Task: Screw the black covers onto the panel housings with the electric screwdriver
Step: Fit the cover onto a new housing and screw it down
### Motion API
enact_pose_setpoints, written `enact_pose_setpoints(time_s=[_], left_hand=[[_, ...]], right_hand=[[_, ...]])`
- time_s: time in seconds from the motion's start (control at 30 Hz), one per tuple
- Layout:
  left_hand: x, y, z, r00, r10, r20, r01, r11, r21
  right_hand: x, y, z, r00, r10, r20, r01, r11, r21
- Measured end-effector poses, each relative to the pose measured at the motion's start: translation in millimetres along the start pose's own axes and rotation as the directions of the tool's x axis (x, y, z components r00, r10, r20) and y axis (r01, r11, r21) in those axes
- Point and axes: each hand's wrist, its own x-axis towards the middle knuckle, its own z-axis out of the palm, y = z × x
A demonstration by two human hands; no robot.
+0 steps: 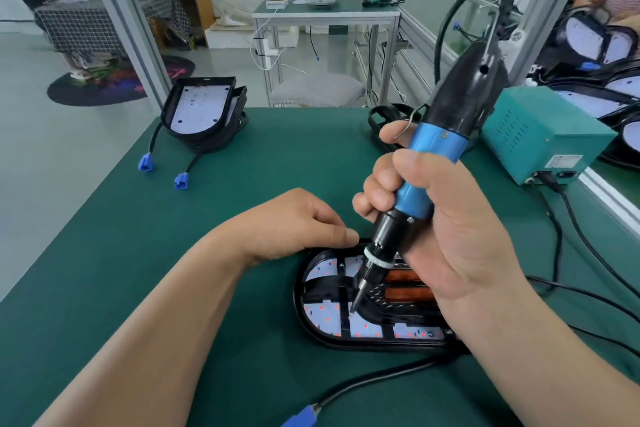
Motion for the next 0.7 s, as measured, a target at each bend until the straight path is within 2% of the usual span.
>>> enact_pose_setpoints(time_s=[0.5,0.7], left_hand=[[-0.8,1.8,2.3,1.000,-0.007,0.000,0.007,0.998,-0.055],[-3.7,4.6,2.4,1.000,-0.029,0.013,0.030,0.998,-0.060]], right_hand=[[-3.5,0.9,2.5,0.995,-0.025,0.093,0.026,1.000,-0.014],[-5.2,4.4,4.2,0.993,-0.007,0.119,0.017,0.997,-0.077]])
